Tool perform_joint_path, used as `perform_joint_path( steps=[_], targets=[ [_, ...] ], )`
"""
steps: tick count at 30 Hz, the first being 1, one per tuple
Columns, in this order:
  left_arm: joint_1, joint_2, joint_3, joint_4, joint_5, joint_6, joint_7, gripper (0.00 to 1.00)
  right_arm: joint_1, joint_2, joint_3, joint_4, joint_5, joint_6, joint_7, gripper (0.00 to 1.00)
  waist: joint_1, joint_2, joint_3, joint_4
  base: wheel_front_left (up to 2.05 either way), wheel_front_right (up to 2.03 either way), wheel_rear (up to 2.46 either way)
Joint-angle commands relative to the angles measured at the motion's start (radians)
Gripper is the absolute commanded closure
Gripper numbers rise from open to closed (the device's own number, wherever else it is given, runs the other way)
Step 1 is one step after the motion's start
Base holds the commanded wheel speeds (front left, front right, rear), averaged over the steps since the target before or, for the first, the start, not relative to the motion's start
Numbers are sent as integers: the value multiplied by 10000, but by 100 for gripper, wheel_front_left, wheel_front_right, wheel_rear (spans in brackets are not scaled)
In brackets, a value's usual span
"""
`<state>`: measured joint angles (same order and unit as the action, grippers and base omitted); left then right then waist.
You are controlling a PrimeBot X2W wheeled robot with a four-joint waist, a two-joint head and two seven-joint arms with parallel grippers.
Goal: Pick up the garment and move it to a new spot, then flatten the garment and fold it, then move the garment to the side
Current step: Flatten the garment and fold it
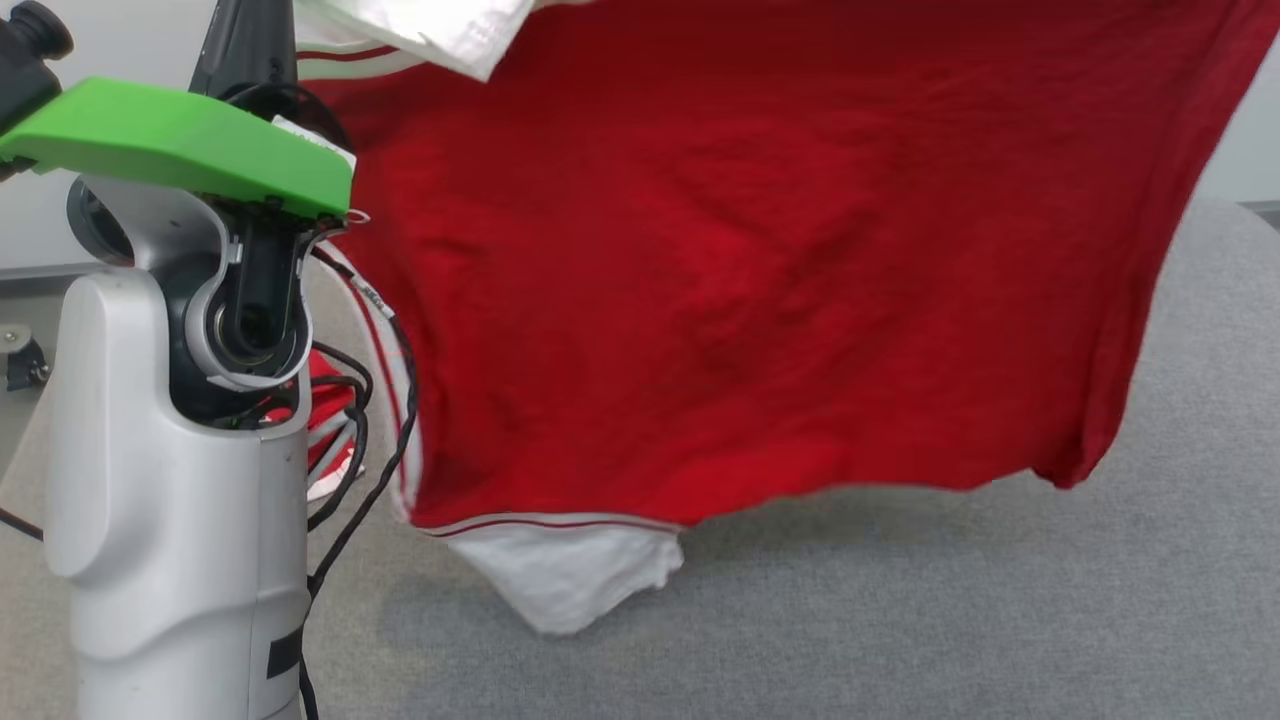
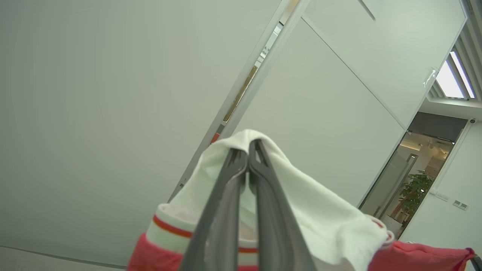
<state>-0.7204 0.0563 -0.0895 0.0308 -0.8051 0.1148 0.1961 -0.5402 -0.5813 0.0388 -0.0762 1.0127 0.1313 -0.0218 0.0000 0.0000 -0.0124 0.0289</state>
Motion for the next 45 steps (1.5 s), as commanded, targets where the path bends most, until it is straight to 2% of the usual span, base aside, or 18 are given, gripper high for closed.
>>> perform_joint_path(
  steps=[1,5,10,12,16,20,23,29,32,34,41,45],
  targets=[
    [42,30,30,-112,-26,120,87,100,-9,22,-127,-86,-256,-13,191,100,0,0,267,-54,0,0,0],
    [-419,36,-95,-239,37,360,332,100,-549,109,-269,-11,-925,-11,856,100,0,0,1054,-120,0,0,0],
    [-1890,148,-212,357,267,753,731,100,-2088,-23,-139,591,-1619,-11,1497,100,0,0,2997,-273,0,0,0],
    [-2802,251,-268,845,474,802,778,100,-2965,-111,148,1022,-1868,-13,1508,100,0,0,3759,-358,0,0,0],
    [-4931,512,-631,2345,1040,539,767,100,-5141,-5,378,2503,-1930,-13,1353,100,0,0,5229,-339,0,0,0],
    [-6888,507,-659,4324,1546,371,-231,100,-7238,112,1082,4181,-2632,-11,882,100,0,0,5967,-245,0,0,0],
    [-8423,373,-563,5707,1752,280,-1361,100,-8886,235,1634,5423,-3103,-14,61,100,0,0,6338,-197,0,0,0],
    [-10315,150,-639,7428,1901,-200,-3346,100,-10491,278,2736,7078,-3267,-14,-1575,100,0,0,6633,-34,0,0,0],
    [-10586,31,-801,8073,1711,-639,-3935,100,-10574,351,3127,7660,-2957,-14,-2038,100,0,0,6652,48,0,0,0],
    [-10503,-4,-1071,8568,1536,-1135,-4247,100,-10232,311,3725,7959,-2542,-14,-2233,100,0,0,6653,150,0,0,0],
    [-9191,-47,-2148,9377,1516,-1792,-4556,100,-8631,59,4780,8125,-1337,-14,-2419,100,0,0,6287,270,0,0,0],
    [-7885,-40,-2648,9584,1642,-2025,-4613,100,-7420,-53,5463,7913,-635,-13,-2429,100,0,0,5736,328,0,0,0]
  ],
)
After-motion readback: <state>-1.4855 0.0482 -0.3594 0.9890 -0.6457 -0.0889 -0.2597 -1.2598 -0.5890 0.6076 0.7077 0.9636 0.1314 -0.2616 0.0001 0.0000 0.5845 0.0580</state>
